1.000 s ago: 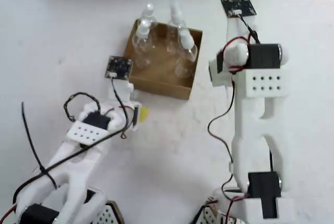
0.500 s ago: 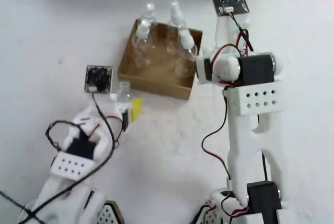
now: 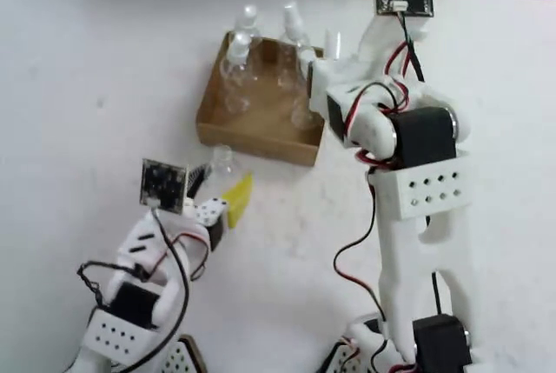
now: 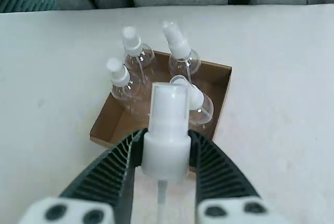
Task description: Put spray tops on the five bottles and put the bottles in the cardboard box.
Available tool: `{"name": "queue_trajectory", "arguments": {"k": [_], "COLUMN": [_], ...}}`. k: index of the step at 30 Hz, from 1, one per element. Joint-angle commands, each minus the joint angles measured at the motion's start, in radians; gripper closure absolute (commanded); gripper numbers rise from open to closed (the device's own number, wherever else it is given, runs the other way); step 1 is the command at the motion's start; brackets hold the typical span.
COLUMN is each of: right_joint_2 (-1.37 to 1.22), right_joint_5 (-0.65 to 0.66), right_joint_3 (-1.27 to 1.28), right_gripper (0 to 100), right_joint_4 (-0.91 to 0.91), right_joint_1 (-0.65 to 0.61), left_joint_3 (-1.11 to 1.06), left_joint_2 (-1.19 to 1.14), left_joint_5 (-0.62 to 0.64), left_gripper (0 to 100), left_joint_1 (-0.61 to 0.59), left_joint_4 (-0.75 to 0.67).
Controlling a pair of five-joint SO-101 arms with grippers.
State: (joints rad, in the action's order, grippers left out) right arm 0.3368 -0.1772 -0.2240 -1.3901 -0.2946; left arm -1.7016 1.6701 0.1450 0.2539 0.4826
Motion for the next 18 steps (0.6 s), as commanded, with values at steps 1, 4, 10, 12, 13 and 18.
{"name": "queue_trajectory", "arguments": {"k": [1, 4, 10, 12, 13, 18], "right_joint_2": [0.027, 0.022, 0.022, 0.022, 0.022, 0.035], "right_joint_5": [-0.052, -0.123, -0.146, -0.144, -0.146, -0.15], "right_joint_3": [-0.006, -0.005, 0.006, 0.049, 0.08, 0.244], "right_gripper": [98.1, 98.1, 98.1, 98.1, 98.1, 98.1], "right_joint_4": [0.031, 0.048, 0.148, 0.209, 0.245, 0.466], "right_joint_1": [-0.033, -0.065, -0.12, -0.136, -0.143, -0.153], "left_joint_3": [0.009, 0.011, 0.009, 0.009, 0.009, 0.009], "left_joint_2": [0.153, 0.168, 0.16, 0.16, 0.16, 0.16], "left_joint_5": [-0.101, -0.157, -0.184, -0.184, -0.184, -0.184], "left_gripper": [98, 98, 98, 98, 98, 98], "left_joint_1": [0.036, 0.093, 0.104, 0.104, 0.104, 0.104], "left_joint_4": [0.1, 0.155, 0.155, 0.155, 0.155, 0.15]}}
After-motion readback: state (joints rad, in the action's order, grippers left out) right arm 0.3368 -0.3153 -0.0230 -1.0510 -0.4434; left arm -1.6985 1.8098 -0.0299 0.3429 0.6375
